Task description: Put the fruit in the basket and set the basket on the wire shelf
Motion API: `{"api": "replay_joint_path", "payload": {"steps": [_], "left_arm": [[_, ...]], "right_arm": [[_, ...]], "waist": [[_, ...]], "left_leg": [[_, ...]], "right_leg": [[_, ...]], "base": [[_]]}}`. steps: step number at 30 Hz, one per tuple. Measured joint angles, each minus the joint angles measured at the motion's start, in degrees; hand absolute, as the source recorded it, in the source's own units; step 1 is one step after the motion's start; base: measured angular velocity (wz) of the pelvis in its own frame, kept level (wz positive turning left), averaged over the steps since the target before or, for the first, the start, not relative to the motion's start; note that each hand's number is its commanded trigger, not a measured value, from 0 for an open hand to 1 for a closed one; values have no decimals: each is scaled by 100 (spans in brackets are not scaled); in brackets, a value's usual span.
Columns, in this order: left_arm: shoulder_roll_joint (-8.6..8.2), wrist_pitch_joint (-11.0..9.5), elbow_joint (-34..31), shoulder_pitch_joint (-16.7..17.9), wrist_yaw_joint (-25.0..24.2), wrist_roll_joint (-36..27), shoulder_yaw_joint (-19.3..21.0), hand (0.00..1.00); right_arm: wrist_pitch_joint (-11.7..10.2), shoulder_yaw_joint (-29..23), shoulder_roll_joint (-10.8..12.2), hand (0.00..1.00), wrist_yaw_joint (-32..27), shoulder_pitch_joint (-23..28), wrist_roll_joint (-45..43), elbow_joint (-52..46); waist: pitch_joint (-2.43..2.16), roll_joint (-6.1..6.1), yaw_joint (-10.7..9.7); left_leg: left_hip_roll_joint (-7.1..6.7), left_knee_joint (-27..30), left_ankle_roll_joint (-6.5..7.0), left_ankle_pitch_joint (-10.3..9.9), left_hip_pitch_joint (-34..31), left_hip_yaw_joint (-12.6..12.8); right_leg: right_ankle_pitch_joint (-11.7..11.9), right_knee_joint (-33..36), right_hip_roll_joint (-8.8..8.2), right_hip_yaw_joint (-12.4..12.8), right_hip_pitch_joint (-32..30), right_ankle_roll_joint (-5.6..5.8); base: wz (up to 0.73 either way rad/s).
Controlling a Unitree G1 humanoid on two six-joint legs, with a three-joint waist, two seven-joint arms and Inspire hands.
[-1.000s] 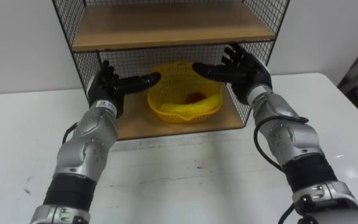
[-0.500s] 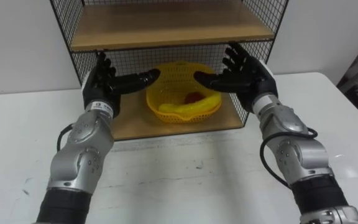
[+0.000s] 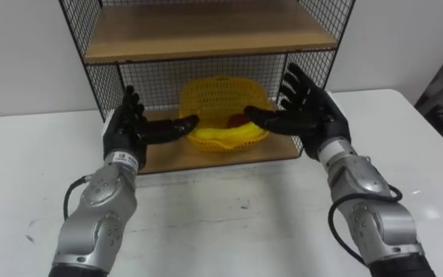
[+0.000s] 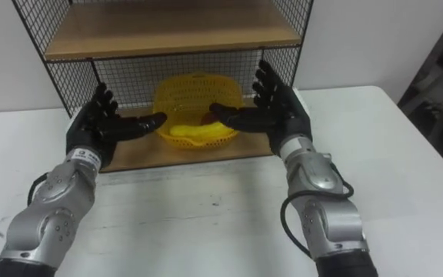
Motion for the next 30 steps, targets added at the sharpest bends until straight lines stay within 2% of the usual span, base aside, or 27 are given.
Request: {"api": "replay_joint_path", "payload": {"steps": [3,6,8,10,14,17,20,22,24,26,30], "left_arm": [[0,-61,-113,60,-38,1,-5,0],[15,-327,-260,192,-186,9,-9,0],[22,-437,-508,465,-309,-11,-10,0],[61,-505,-792,872,-340,-176,-16,0],[265,-541,-1152,1450,-435,-270,-39,0],[331,-722,-1366,1821,-702,-288,-28,0],[333,-873,-1623,2160,-953,-280,-47,0],[335,-1096,-1775,2387,-1008,-280,-78,0],[339,-1249,-1883,2516,-1019,-275,-81,0],[352,-1356,-1955,2577,-1054,-263,-78,0],[395,-1529,-1982,2704,-1166,-293,5,0]], "right_arm": [[-66,-9,-19,0,-3,100,16,-47],[-229,-5,-14,0,50,354,-47,-339],[-330,-3,-15,0,167,591,-61,-562],[-427,-3,-16,0,250,957,47,-817],[-429,9,-18,0,263,1485,53,-1120],[-434,2,-15,0,384,1688,68,-1382],[-692,5,-25,0,562,1889,19,-1676],[-962,8,-54,0,707,2084,18,-1797],[-1109,5,-61,0,761,2225,7,-1804],[-1134,-1,-119,0,781,2354,-58,-1835],[-1171,-142,-294,0,817,2733,-124,-2166]], "waist": [[4,-10,-22],[7,-11,-1],[8,-13,5],[8,-13,2],[9,-12,19],[26,11,27],[52,37,5],[60,67,14],[50,80,14],[34,88,16],[39,102,34]], "left_leg": [[0,0,-1,-1,-14,-4],[4,-9,-8,7,-11,-3],[7,-12,-12,8,7,8],[11,-13,-23,-1,20,22],[14,-9,-50,-33,-16,25],[14,-5,-44,-29,-81,14],[14,-2,-44,-27,-111,-5],[15,-2,-50,-31,-126,-5],[15,3,-52,-33,-156,-6],[13,2,-53,-33,-198,-3],[13,-4,-41,-20,-237,0]], "right_leg": [[2,-26,3,-1,1,-3],[14,-27,6,-1,3,-21],[13,-14,10,13,7,-20],[-35,-15,8,-1,6,29],[-51,14,10,1,-79,25],[-49,6,11,-4,-103,24],[-47,-20,18,-4,-113,23],[-49,-17,19,1,-159,24],[-52,-9,18,1,-193,25],[-67,21,13,3,-251,34],[-59,23,17,2,-294,21]], "base": [[0],[0],[-4],[0],[-3],[0],[6],[0],[0],[0],[0]]}}
